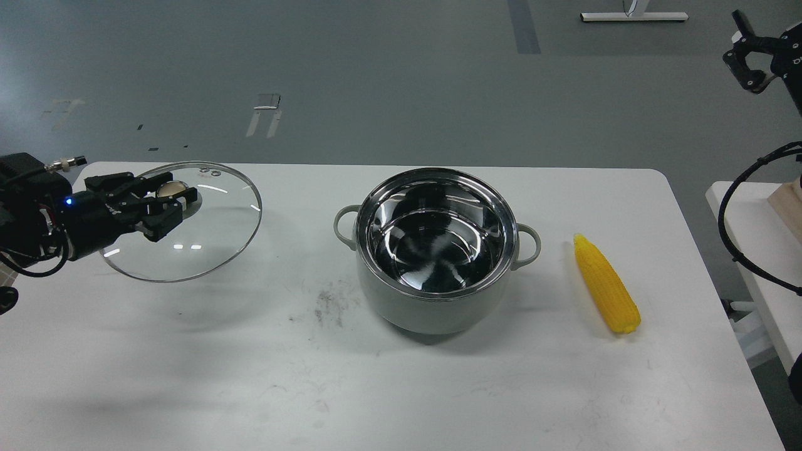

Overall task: Open pot and put corn in
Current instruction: 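Lower the lid onto the table beside the pot and release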

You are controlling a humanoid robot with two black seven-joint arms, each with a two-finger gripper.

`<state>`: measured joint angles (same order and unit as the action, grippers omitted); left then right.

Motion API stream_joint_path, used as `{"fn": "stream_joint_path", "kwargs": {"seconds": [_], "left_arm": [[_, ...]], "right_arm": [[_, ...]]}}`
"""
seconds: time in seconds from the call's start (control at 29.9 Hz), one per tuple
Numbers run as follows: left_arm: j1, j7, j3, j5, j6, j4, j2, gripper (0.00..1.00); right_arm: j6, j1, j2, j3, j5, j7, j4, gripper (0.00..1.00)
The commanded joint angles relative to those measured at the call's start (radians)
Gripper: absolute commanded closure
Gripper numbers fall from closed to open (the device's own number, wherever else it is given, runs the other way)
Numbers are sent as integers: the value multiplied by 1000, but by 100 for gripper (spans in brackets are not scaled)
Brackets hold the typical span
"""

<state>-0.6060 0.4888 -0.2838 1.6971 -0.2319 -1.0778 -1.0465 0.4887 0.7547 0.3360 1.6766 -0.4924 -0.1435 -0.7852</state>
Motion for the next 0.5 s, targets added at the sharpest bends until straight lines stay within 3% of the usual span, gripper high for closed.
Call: {"fn": "stream_joint_path", "kwargs": {"seconds": [0.0, 0.3, 0.47], "left_arm": [[38, 0, 6, 1, -1, 15, 0, 68], [97, 0, 6, -8, -20, 30, 45, 68], [118, 0, 11, -5, -38, 52, 68, 61]], "right_arm": [[0, -2, 0, 0, 0, -1, -3, 0], [0, -31, -3, 0, 0, -1, -6, 0], [0, -31, -2, -2, 0, -1, -6, 0]]}}
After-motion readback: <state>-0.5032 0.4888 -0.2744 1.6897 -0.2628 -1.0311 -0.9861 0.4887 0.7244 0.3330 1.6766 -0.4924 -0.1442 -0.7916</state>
